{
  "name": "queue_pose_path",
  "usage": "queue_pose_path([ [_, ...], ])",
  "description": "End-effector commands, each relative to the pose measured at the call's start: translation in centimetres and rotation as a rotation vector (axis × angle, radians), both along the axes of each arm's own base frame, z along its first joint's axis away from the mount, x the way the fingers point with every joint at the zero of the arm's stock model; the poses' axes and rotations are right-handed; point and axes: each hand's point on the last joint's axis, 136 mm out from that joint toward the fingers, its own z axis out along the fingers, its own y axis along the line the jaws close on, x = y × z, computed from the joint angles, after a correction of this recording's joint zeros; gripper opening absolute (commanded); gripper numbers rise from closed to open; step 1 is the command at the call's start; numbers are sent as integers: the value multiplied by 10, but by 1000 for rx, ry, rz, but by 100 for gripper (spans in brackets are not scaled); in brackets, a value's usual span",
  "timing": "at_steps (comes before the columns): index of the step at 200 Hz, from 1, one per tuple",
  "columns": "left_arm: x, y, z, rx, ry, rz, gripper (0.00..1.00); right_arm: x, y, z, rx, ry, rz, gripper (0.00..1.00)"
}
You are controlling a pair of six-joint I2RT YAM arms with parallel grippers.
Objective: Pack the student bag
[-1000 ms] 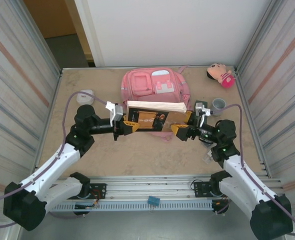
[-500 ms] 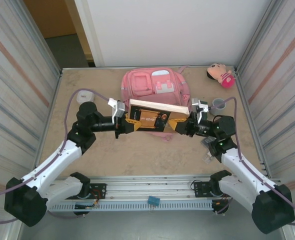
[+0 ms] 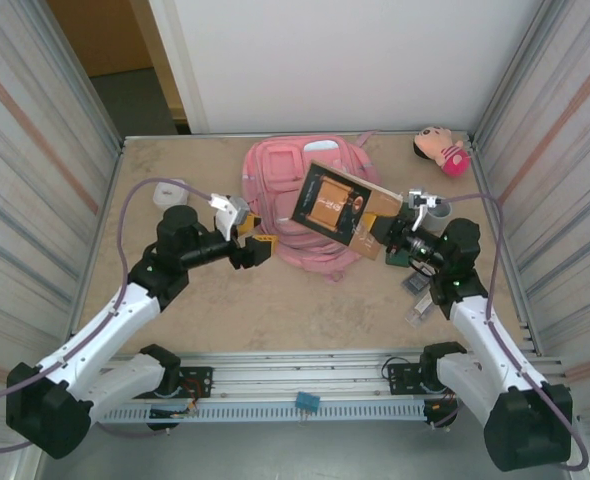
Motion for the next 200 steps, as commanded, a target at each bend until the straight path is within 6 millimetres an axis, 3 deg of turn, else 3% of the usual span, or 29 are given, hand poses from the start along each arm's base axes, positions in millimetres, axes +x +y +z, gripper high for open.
queue_pose_path([
  [1, 19, 13, -34, 259, -82, 114, 78, 15, -35, -20, -169, 126, -234, 0],
  [62, 32, -35, -81, 537, -161, -41, 85, 10, -64, -13, -252, 92, -396, 0],
  [102, 44, -67, -110, 651, -179, -151, 87, 8, -68, -15, -263, 99, -417, 0],
  [143, 58, -86, -121, 702, -183, -226, 88, 7, -71, -21, -279, 117, -434, 0],
  [200, 74, -95, -128, 680, -112, -305, 88, 8, -79, -26, -300, 133, -474, 0],
])
